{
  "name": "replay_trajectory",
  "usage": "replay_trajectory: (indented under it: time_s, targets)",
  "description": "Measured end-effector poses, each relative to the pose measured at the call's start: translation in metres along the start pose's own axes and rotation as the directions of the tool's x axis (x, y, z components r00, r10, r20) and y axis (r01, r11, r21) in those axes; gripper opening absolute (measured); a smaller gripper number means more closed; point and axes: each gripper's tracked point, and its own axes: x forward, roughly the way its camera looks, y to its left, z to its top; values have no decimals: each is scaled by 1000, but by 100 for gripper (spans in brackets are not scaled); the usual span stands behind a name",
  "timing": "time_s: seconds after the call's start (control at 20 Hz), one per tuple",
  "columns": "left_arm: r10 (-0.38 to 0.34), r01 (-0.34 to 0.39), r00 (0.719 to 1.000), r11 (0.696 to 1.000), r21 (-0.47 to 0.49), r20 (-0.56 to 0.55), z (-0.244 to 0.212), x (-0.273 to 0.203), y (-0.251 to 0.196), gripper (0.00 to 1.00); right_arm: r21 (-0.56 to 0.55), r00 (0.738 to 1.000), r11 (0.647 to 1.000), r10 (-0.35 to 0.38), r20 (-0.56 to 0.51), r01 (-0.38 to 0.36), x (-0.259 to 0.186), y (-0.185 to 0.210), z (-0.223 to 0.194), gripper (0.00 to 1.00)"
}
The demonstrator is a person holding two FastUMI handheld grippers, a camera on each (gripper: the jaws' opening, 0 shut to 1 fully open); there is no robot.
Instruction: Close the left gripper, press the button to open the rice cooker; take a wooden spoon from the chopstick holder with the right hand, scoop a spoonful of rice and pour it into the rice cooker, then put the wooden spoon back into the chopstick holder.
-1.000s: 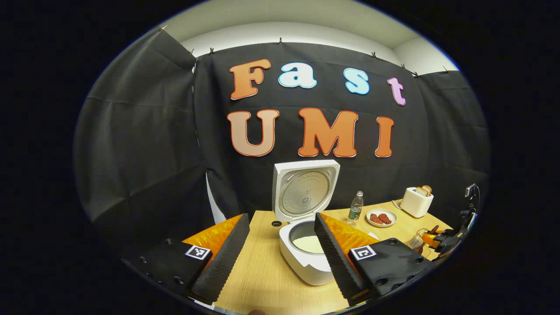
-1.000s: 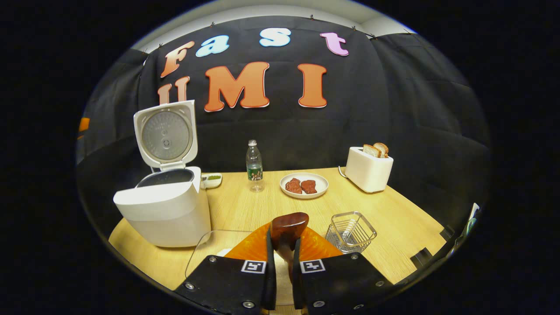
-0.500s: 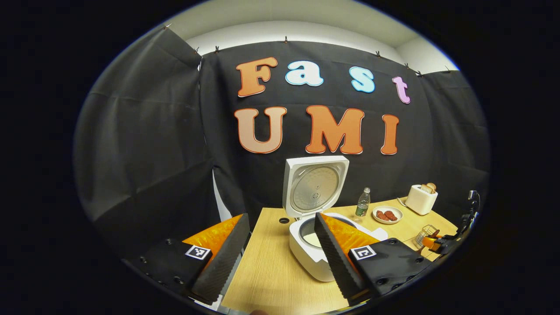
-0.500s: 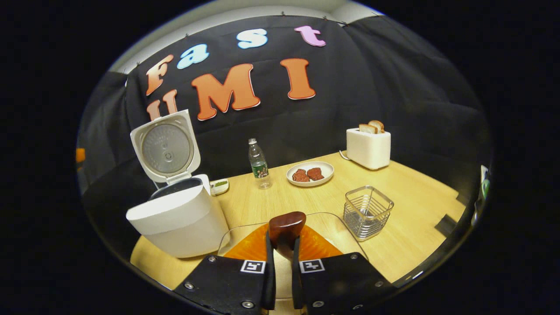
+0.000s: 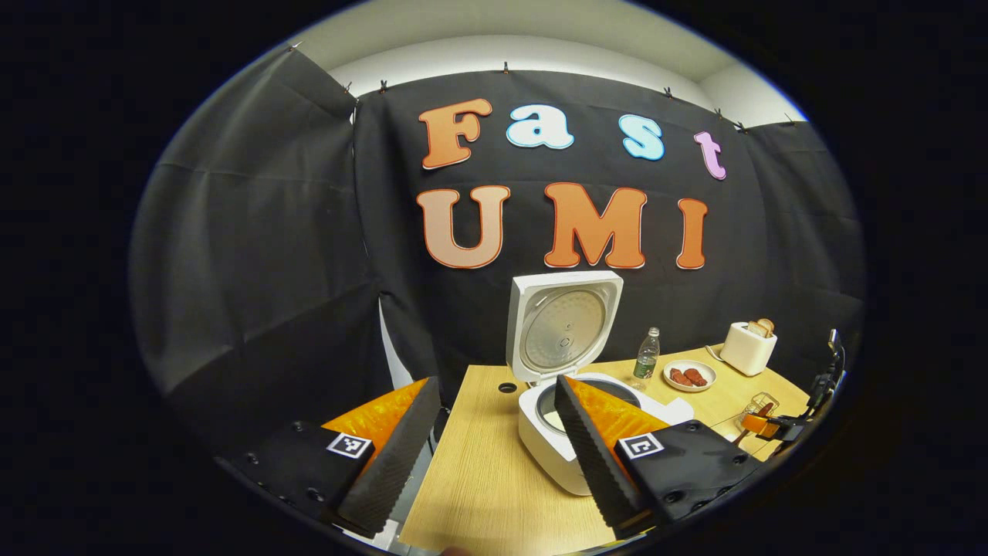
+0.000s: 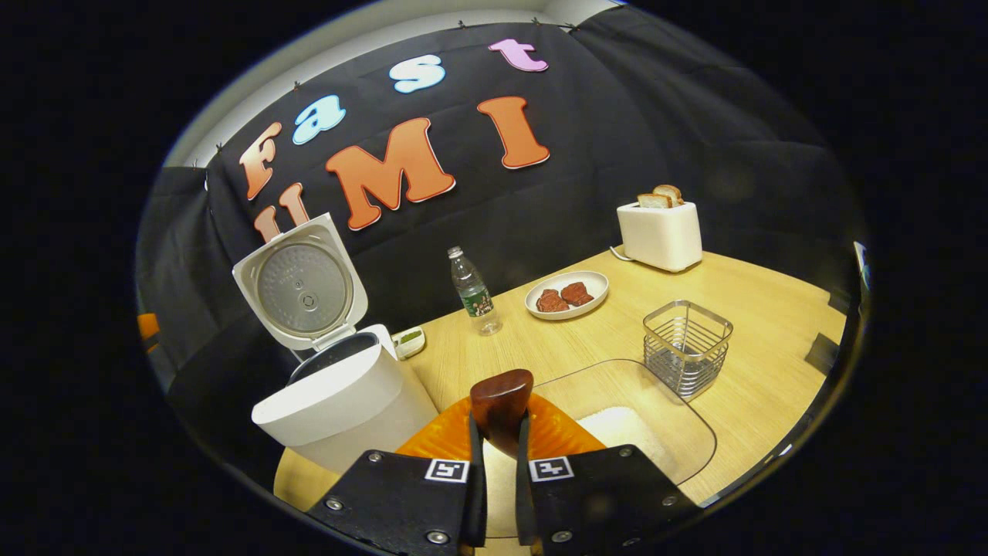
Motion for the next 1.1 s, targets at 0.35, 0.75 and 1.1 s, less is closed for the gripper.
replay_trajectory:
  time_s: [0.35, 0.75, 1.1]
  targets:
    - [18, -18, 1000, 1000, -14, -2, -1, -2, 8, 100, 272, 1000, 962, -19, -4, 19, 11, -21, 5, 14]
    - [15, -15, 1000, 1000, -9, 9, 6, -2, 5, 100, 615, 999, 788, -29, -33, 43, 10, -36, -4, 14]
    - [27, -27, 999, 1000, -10, 23, 12, -6, 8, 100, 711, 998, 699, -52, -48, 71, 3, -48, 9, 14]
